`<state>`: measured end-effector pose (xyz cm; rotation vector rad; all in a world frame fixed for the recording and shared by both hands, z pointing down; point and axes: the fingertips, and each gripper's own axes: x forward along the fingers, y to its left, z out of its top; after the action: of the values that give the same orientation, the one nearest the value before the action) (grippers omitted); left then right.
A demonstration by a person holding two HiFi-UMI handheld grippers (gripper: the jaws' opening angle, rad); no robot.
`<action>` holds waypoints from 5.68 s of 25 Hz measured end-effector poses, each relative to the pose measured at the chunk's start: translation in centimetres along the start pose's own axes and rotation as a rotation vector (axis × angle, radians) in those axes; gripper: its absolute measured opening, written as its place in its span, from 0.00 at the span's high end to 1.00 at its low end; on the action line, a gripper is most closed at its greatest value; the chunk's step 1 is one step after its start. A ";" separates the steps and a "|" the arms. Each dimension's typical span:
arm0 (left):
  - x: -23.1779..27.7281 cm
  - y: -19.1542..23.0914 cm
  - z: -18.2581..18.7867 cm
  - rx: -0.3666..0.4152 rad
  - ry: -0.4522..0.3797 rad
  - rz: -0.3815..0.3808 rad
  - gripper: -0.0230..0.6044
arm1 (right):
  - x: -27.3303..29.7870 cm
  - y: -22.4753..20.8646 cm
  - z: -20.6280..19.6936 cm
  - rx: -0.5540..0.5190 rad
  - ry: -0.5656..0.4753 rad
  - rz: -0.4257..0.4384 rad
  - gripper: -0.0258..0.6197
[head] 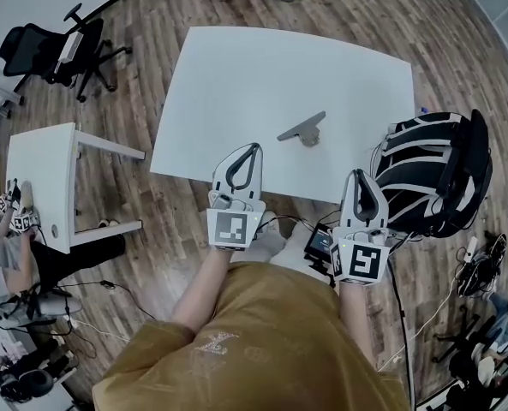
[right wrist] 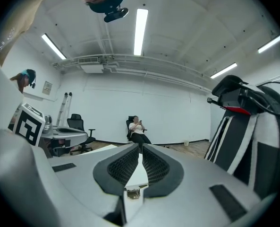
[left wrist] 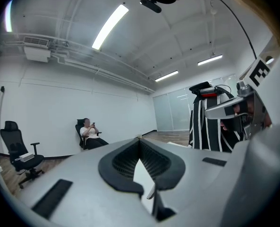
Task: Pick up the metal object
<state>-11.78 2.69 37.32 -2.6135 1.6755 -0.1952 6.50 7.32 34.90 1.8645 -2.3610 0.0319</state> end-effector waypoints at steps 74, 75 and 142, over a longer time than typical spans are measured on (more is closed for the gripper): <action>13.1 -2.5 -12.8 0.026 0.298 -0.143 0.94 | 16.3 1.4 -24.8 0.990 0.609 0.185 0.82; 13.1 -2.4 -12.8 0.025 0.300 -0.143 0.94 | 16.4 1.4 -24.8 1.003 0.608 0.181 0.82; 11.1 -1.9 -11.2 0.005 0.279 -0.131 0.94 | 15.4 0.2 -16.0 0.920 0.345 0.248 0.95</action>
<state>-6.86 -6.11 49.60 -2.8021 1.5676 -0.5924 4.31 -5.93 52.59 1.5814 -2.4693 1.5441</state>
